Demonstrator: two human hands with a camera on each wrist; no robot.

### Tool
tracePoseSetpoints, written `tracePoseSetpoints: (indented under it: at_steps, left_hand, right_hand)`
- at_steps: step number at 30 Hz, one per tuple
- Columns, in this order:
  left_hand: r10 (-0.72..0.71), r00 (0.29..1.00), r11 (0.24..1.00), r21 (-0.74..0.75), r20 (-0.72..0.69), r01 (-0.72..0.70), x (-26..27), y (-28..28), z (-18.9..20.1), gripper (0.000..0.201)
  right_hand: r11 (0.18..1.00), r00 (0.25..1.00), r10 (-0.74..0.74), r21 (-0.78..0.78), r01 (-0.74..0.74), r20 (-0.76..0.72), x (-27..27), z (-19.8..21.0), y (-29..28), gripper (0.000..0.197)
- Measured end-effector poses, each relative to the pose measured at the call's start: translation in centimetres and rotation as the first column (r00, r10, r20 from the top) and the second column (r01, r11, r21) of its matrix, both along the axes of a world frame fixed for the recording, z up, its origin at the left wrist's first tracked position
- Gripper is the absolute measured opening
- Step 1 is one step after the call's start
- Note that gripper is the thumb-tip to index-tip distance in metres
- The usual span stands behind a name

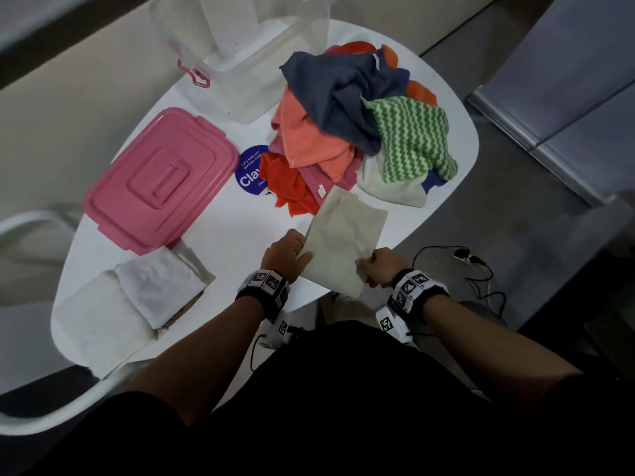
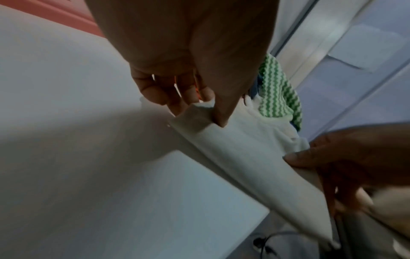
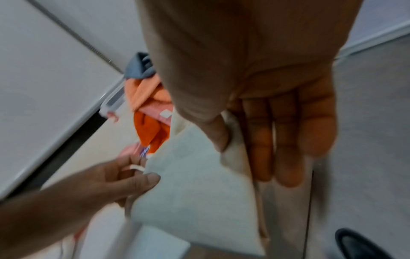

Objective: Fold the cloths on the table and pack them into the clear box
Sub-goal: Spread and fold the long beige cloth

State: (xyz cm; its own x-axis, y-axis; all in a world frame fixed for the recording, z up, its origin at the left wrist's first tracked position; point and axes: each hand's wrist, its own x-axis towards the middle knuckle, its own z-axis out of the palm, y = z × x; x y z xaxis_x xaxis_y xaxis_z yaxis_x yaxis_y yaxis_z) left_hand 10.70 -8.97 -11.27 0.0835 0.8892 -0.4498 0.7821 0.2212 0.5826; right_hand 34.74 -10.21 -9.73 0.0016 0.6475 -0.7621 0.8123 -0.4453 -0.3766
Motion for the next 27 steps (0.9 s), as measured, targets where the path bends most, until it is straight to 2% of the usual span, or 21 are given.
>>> tracePoseSetpoints:
  at_steps: [3, 5, 7, 8, 9, 10, 12, 14, 15, 17, 18, 20, 22, 23, 25, 27]
  left_hand:
    - [-0.168, 0.967, 0.96, 0.193, -0.19, 0.205, -0.5, -0.7, 0.1, 0.055]
    - [-0.37, 0.902, 0.843, 0.328, -0.221, 0.426, -0.8, -1.0, 0.1, 0.067]
    - [-0.6, 0.761, 0.705, 0.287, -0.247, 0.649, -1.2, -1.3, -0.2, 0.08]
    - [-0.674, 0.681, 0.654, 0.199, -0.285, 0.73, -1.3, -1.5, -0.3, 0.085]
    - [-0.709, 0.629, 0.634, 0.103, -0.32, 0.767, -1.5, -1.5, -0.4, 0.088]
    - [-0.708, 0.624, 0.647, 0.051, -0.329, 0.761, -1.7, -1.4, -0.4, 0.089]
    - [-0.69, 0.663, 0.672, 0.084, -0.289, 0.736, -1.8, -1.1, -0.2, 0.075]
    - [-0.681, 0.676, 0.639, 0.223, -0.281, 0.736, -1.5, -0.7, 0.3, 0.039]
    - [-0.662, 0.696, 0.634, 0.286, -0.278, 0.718, -1.2, -0.4, 0.7, 0.028]
    - [-0.613, 0.748, 0.689, 0.292, -0.255, 0.664, -0.6, 0.4, 1.3, 0.041]
    - [-0.575, 0.782, 0.729, 0.286, -0.239, 0.623, -0.2, 0.7, 1.8, 0.047]
    - [-0.474, 0.868, 0.802, 0.336, -0.144, 0.494, 0.4, 1.6, 2.4, 0.049]
    - [-0.304, 0.952, 0.91, 0.307, 0.035, 0.279, 1.0, 2.5, 3.4, 0.045]
    - [-0.183, 0.972, 0.966, 0.213, 0.146, 0.15, 1.3, 3.1, 3.6, 0.043]
    - [0.019, 0.943, 0.998, -0.06, 0.332, 0.001, 2.0, 4.1, 3.7, 0.051]
    - [0.075, 0.917, 0.982, -0.191, 0.393, 0.002, 2.4, 4.9, 3.1, 0.07]
  right_hand:
    - [0.97, 0.979, 0.024, 0.233, -0.072, 0.202, -0.5, 0.7, 0.0, 0.04]
    - [0.885, 0.966, 0.128, 0.413, -0.213, 0.224, -1.2, 1.0, 0.2, 0.027]
    - [0.767, 0.921, 0.357, 0.514, -0.383, 0.155, -1.8, 0.7, -0.1, 0.024]
    - [0.699, 0.864, 0.484, 0.534, -0.475, 0.135, -1.9, 0.1, -0.6, 0.031]
    - [0.646, 0.803, 0.578, 0.519, -0.559, 0.146, -1.7, -0.3, -1.2, 0.04]
    - [0.603, 0.755, 0.63, 0.498, -0.623, 0.181, -1.5, -0.8, -1.7, 0.049]
    - [0.581, 0.708, 0.667, 0.432, -0.69, 0.232, -1.1, -0.9, -2.7, 0.07]
    - [0.562, 0.676, 0.687, 0.393, -0.728, 0.268, -0.9, -0.6, -3.4, 0.093]
    - [0.55, 0.658, 0.695, 0.375, -0.747, 0.291, -0.7, -0.4, -3.7, 0.1]
    - [0.535, 0.65, 0.68, 0.376, -0.756, 0.339, -0.3, -0.3, -3.9, 0.101]
    - [0.541, 0.672, 0.651, 0.406, -0.737, 0.352, 0.2, -0.8, -3.9, 0.096]
    - [0.595, 0.768, 0.586, 0.506, -0.624, 0.259, 1.0, -0.9, -3.4, 0.075]
    - [0.71, 0.889, 0.451, 0.572, -0.41, 0.077, 1.7, -0.2, -2.3, 0.042]
    - [0.777, 0.926, 0.378, 0.544, -0.316, -0.001, 2.0, 0.2, -1.5, 0.031]
    - [0.896, 0.973, 0.193, 0.426, -0.123, -0.125, 3.0, 0.5, 0.2, 0.026]
    - [0.948, 0.967, 0.012, 0.31, 0.069, -0.254, 4.0, 0.6, 1.8, 0.019]
